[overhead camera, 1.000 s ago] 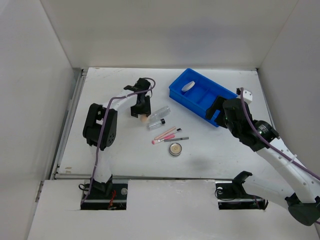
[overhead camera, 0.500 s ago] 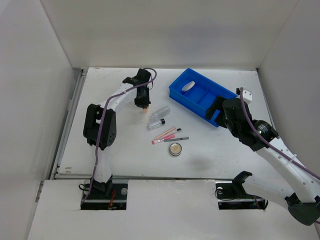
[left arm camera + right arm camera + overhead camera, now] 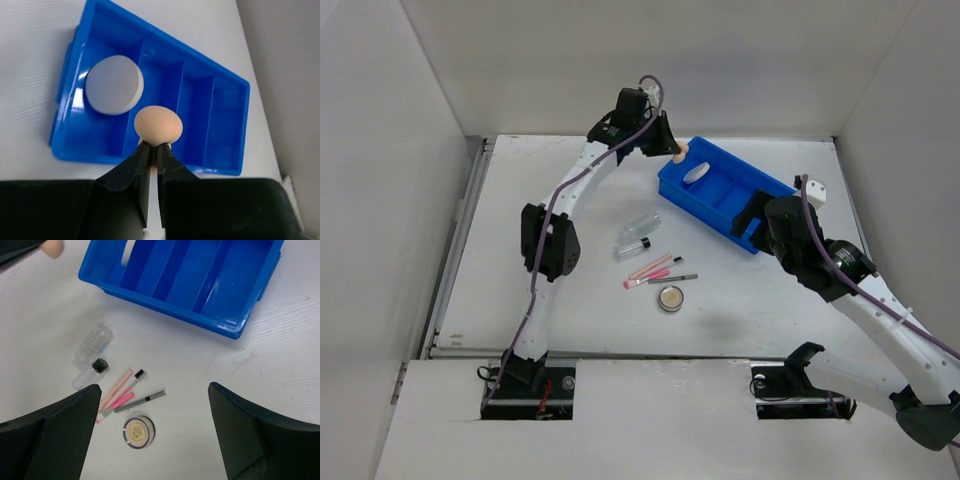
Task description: Organize the makeup
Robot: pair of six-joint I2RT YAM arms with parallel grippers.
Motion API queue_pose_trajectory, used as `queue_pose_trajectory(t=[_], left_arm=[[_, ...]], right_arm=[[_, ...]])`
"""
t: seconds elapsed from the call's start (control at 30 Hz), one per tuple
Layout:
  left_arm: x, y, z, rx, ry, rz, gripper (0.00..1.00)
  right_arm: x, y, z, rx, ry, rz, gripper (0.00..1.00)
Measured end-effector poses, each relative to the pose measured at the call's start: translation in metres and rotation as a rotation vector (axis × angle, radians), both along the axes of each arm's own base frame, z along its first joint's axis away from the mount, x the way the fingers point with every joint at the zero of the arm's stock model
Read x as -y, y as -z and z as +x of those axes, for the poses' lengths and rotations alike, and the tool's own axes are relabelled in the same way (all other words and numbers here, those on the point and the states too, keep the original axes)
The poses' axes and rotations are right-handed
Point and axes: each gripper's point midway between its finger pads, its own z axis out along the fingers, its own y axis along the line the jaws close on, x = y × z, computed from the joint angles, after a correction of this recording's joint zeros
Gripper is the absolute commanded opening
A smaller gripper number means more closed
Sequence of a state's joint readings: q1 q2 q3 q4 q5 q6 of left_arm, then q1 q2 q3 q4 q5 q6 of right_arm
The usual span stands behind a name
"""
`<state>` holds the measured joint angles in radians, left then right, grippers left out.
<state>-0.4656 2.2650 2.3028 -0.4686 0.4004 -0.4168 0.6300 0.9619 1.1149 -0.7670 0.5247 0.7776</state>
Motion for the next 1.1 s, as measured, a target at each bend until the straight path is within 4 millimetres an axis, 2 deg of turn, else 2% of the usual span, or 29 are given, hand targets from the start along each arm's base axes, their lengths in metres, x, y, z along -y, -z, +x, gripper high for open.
queue_pose_trajectory(t=[0.13, 0.2, 0.23, 0.3, 0.33, 0.4, 0.43, 0.47, 0.5, 0.53, 0.67, 0.73, 0.77, 0.87, 0.9, 0.93, 1.0, 1.1], left_arm=[[0.035, 0.037, 0.027, -0.052, 0.025, -0.112, 0.0], [0.045, 0.063, 0.035, -0.098, 0.019, -0.142, 0.0], [0.047, 0.076, 0.037, -0.121, 0.01, -0.148, 0.04], [0.049, 0.1, 0.039, -0.17, -0.01, -0.147, 0.15], [0.049, 0.108, 0.04, -0.187, -0.02, -0.145, 0.26], [0.047, 0.116, 0.042, -0.202, -0.04, -0.138, 0.33], [0.047, 0.117, 0.043, -0.201, -0.047, -0.137, 0.41], [0.046, 0.116, 0.044, -0.195, -0.052, -0.136, 0.54], [0.047, 0.112, 0.046, -0.183, -0.054, -0.14, 0.76], [0.049, 0.105, 0.049, -0.169, -0.054, -0.16, 0.87], [0.048, 0.073, 0.049, -0.108, -0.049, -0.172, 0.96], [0.045, 0.059, 0.043, -0.098, -0.042, -0.169, 0.96], [0.043, 0.051, 0.037, -0.095, -0.038, -0.164, 0.93], [0.03, 0.021, 0.015, -0.079, -0.027, -0.143, 0.84], [0.023, 0.006, 0.003, -0.067, -0.025, -0.135, 0.76], [0.017, -0.008, -0.006, -0.056, -0.024, -0.132, 0.73], [0.002, -0.042, -0.031, -0.012, -0.019, -0.128, 0.67], [-0.027, -0.095, -0.07, 0.07, -0.043, -0.123, 0.68]], right_arm=[[-0.001, -0.001, 0.001, 0.006, 0.01, 0.013, 0.94], [-0.001, -0.001, 0.002, 0.008, 0.012, 0.016, 0.94], [-0.001, -0.001, 0.002, 0.008, 0.014, 0.016, 0.94], [-0.001, 0.0, 0.002, 0.007, 0.015, 0.016, 0.94], [-0.001, 0.0, 0.002, 0.007, 0.016, 0.017, 0.94], [-0.001, 0.0, 0.002, 0.007, 0.018, 0.019, 0.94], [-0.001, 0.0, 0.002, 0.007, 0.018, 0.02, 0.94], [-0.001, 0.0, 0.002, 0.007, 0.018, 0.02, 0.94], [-0.001, 0.0, 0.002, 0.006, 0.018, 0.02, 0.94], [-0.001, 0.0, 0.002, 0.007, 0.018, 0.021, 0.94], [-0.001, 0.0, 0.002, 0.005, 0.016, 0.021, 0.94], [-0.002, 0.0, 0.002, 0.002, 0.007, 0.021, 0.94], [-0.003, 0.001, 0.001, -0.001, -0.001, 0.018, 0.94], [-0.008, 0.004, 0.002, -0.015, -0.031, 0.01, 0.85], [-0.011, 0.006, 0.002, -0.021, -0.047, 0.009, 0.84], [-0.014, 0.006, 0.002, -0.025, -0.062, 0.013, 0.79], [-0.022, 0.006, 0.002, -0.029, -0.098, 0.028, 0.79], [-0.04, 0.01, 0.005, -0.045, -0.163, 0.057, 0.81]])
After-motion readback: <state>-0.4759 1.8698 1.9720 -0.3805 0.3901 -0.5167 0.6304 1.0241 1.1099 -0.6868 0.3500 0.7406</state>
